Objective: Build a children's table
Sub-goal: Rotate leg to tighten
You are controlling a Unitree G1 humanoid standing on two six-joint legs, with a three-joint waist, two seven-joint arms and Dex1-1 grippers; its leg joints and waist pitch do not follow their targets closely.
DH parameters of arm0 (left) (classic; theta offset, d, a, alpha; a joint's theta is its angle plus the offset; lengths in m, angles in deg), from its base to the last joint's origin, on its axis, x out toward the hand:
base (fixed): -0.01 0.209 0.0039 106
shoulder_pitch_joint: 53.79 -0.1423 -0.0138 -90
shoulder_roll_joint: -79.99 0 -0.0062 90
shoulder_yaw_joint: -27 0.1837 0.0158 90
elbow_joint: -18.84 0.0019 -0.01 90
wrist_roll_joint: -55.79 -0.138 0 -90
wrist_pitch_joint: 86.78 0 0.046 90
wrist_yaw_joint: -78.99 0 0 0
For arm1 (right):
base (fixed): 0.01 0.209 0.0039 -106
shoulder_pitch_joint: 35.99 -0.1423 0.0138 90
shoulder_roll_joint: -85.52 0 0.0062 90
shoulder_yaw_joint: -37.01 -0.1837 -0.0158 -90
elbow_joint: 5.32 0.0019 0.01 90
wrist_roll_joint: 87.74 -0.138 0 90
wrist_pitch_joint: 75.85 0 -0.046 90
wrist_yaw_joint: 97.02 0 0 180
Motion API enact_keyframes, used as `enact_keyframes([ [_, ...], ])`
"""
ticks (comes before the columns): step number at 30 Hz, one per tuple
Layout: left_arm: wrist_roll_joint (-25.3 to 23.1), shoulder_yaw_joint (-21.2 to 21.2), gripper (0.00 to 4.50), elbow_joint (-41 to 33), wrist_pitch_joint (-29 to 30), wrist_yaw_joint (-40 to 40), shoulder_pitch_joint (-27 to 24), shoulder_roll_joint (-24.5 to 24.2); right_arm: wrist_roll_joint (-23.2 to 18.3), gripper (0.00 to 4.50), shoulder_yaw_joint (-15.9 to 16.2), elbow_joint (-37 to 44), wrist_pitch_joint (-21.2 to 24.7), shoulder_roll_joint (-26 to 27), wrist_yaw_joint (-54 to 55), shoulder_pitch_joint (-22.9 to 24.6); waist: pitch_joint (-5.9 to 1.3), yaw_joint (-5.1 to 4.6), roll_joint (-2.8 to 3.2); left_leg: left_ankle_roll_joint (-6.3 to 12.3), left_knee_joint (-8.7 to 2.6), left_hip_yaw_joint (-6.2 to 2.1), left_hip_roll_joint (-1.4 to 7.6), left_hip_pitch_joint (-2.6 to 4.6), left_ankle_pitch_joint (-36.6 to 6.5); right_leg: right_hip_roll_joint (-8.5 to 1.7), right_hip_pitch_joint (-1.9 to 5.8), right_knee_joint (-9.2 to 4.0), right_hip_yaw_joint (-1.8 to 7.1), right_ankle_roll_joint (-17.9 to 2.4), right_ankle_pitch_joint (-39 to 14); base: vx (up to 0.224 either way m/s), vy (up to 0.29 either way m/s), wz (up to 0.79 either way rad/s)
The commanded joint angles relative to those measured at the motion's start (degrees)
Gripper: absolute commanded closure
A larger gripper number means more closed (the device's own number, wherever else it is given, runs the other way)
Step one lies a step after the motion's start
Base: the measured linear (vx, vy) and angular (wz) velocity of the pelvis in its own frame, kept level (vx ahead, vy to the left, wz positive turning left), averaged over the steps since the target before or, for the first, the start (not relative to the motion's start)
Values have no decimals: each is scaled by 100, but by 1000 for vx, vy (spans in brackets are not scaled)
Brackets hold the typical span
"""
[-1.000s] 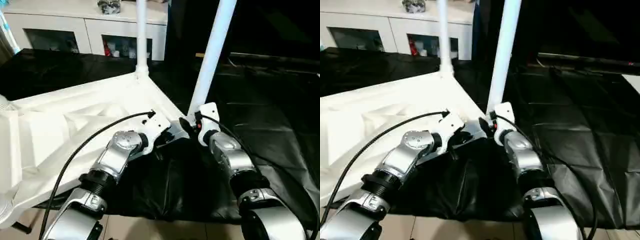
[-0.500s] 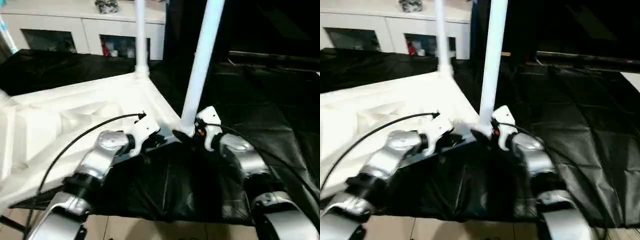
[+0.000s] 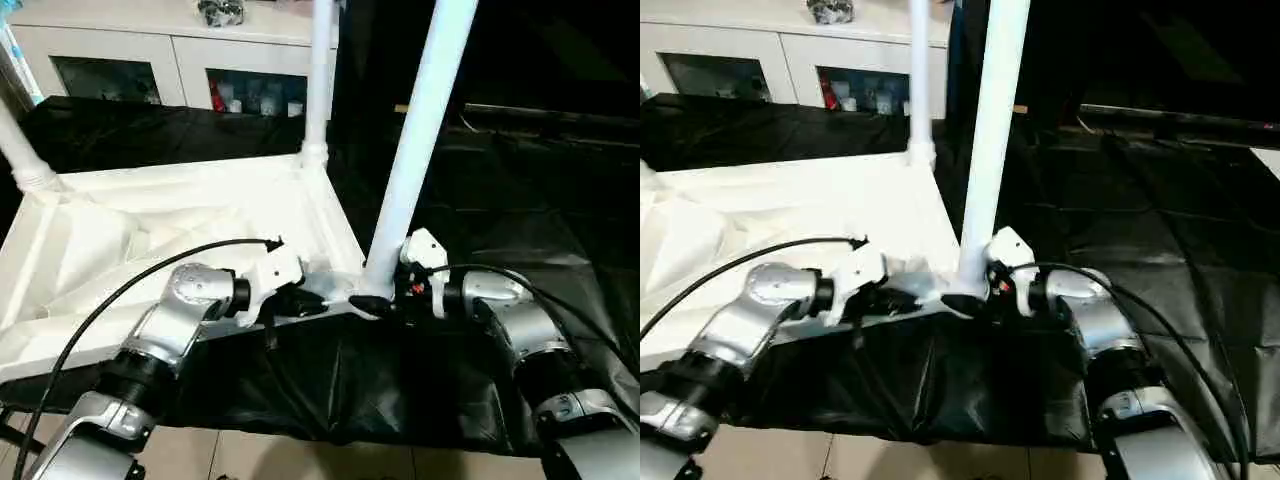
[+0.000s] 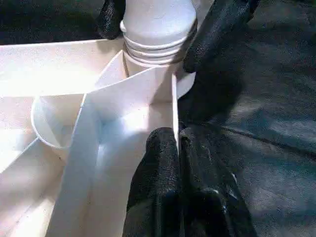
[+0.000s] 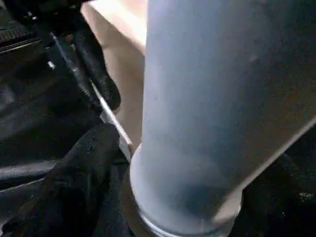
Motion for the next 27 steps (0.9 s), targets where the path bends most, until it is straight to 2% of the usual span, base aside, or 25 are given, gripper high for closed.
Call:
enact_keyframes([
  [1, 148, 69, 450, -332, -60, -183, 21, 48, -38, 111, 110, 121, 52, -1, -208, 31, -413, -2, 8, 349, -374, 84, -8, -17, -1292, -200, 419, -413, 237, -1101, -1711, 0, 0, 0],
  [3, 168, 76, 450, -355, -25, -231, 1, 26, -41, 139, 121, 121, 62, -4, -242, 31, -418, 0, 23, 351, -376, 80, 1, -15, -1261, -204, 417, -404, 240, -1120, -1653, 0, 0, 0],
  [4, 187, 80, 450, -404, 0, -274, -40, -12, -39, 148, 167, 144, 68, -13, -305, 48, -414, -5, -1, 354, -377, 81, 2, -21, -1253, -203, 420, -397, 239, -1121, -1648, 0, 0, 0],
  [10, 164, 76, 450, -370, 26, -243, -48, -27, -39, 178, 222, 202, 96, 16, -317, 117, -412, -1, 17, 335, -377, 84, -4, -12, -1261, -200, 412, -408, 241, -1087, -1697, 0, 0, 0],
  [13, 52, -17, 450, -177, 174, 283, 87, 203, -201, 183, 29, 162, 382, 239, 12, 169, -408, 1, 11, 332, -379, 84, -9, -15, -1277, -198, 414, -411, 243, -1079, -1734, 0, 0, 0],
  [14, 20, -54, 450, -126, 212, 452, 130, 273, -219, 184, -12, 152, 436, 303, 127, 182, -398, 14, 13, 281, -382, 83, -5, 4, -1314, -198, 400, -431, 242, -1058, -1811, 0, 0, 0],
  [15, -67, -131, 450, 0, 292, 868, 244, 455, -177, 184, -67, 82, 468, 471, 503, 194, -400, 22, 42, 255, -386, 72, -8, 4, -1333, -201, 407, -424, 237, -1046, -1849, 0, 0, 0],
  [17, -200, -183, 450, 171, 383, 1369, 387, 674, -98, 186, -141, -67, 497, 720, 1104, 161, -391, 10, 14, 194, -386, 73, -28, -3, -1428, -200, 403, -465, 228, -919, -2133, 0, 0, 0],
  [19, -264, -198, 450, 246, 426, 1584, 448, 765, -65, 186, -180, -143, 518, 833, 1387, 136, -392, -7, 28, 133, -382, 72, -50, 6, -1506, -195, 384, -510, 216, -766, -2410, 0, 0, 0],
  [21, -368, -271, 450, 454, 571, 2241, 635, 1119, 50, 186, -268, -427, 495, 1239, 2262, 11, -387, -20, 57, 102, -383, 60, -61, 1, -1531, -195, 379, -529, 202, -697, -2532, 0, 0, 0],
  [23, -417, -301, 450, 556, 628, 2574, 725, 1300, 134, 186, -362, -597, 508, 1496, 2915, -101, -403, -32, 56, 82, -373, 57, -71, 16, -1542, -198, 368, -545, 192, -631, -2638, 0, 0, 0],
  [26, -559, -297, 450, 706, 636, 3086, 814, 1568, 242, 186, -703, -1051, 594, 1975, 4597, -404, -403, -85, 40, 28, -390, 48, -72, -10, -1505, -181, 369, -529, 186, -609, -2592, 0, 0, 0],
  [27, -560, -297, 450, 708, 636, 3092, 814, 1575, 244, 186, -708, -1061, 603, 1987, 4624, -411, -413, -87, 55, 22, -385, 50, -75, 8, -1523, -185, 355, -536, 186, -596, -2558, 0, 0, 0],
])
